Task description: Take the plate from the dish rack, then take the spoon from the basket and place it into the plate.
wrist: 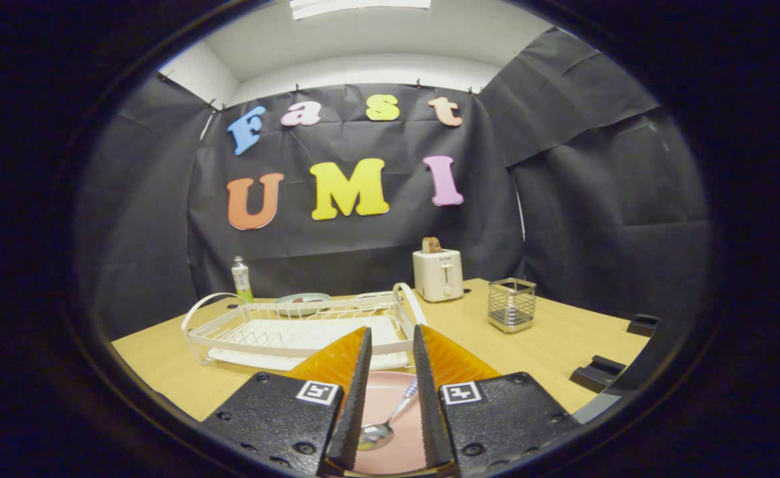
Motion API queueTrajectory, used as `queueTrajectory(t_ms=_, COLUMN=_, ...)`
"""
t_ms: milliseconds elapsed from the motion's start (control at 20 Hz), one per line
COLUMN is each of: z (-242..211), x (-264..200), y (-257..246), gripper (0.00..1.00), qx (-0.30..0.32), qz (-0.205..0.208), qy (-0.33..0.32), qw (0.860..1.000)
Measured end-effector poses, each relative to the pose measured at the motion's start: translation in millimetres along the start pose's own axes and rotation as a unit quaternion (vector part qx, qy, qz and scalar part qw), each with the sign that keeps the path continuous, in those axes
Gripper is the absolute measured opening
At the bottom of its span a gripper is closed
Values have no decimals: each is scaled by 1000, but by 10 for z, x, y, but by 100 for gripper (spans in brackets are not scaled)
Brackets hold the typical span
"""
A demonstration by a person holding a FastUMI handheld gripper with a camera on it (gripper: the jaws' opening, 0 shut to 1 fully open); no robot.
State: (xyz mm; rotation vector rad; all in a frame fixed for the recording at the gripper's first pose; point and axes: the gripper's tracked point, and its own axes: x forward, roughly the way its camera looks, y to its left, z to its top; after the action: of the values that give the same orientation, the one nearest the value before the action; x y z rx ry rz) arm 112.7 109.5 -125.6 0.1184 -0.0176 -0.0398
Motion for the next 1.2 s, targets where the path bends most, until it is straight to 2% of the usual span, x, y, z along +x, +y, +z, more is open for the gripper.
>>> queueTrajectory(t_ms=150, z=198, x=-69, y=-112, gripper=77, qx=19, qz=0, qy=-8, qw=1000)
queueTrajectory(t_ms=250, z=313, x=-107, y=-215, gripper=80, qx=16, qz=-2, qy=-11, qw=1000)
queueTrajectory(t_ms=400, z=457, x=-198, y=-300, gripper=98, qx=5, qz=4, qy=-7, qw=1000)
queueTrajectory(t_ms=600, z=672, x=-302, y=-345, gripper=100, qx=4, qz=6, qy=-2, qw=1000)
queueTrajectory(t_ms=900, z=1067, x=-714, y=-365, gripper=100, qx=-61, qz=-1, qy=-12, qw=998)
queueTrajectory(t_ms=1050, z=1257, x=-1008, y=-193, gripper=100, qx=-64, qz=27, qy=-25, qw=997)
queueTrajectory(t_ms=1200, z=1384, x=-1244, y=-164, gripper=100, qx=-72, qz=37, qy=-26, qw=996)
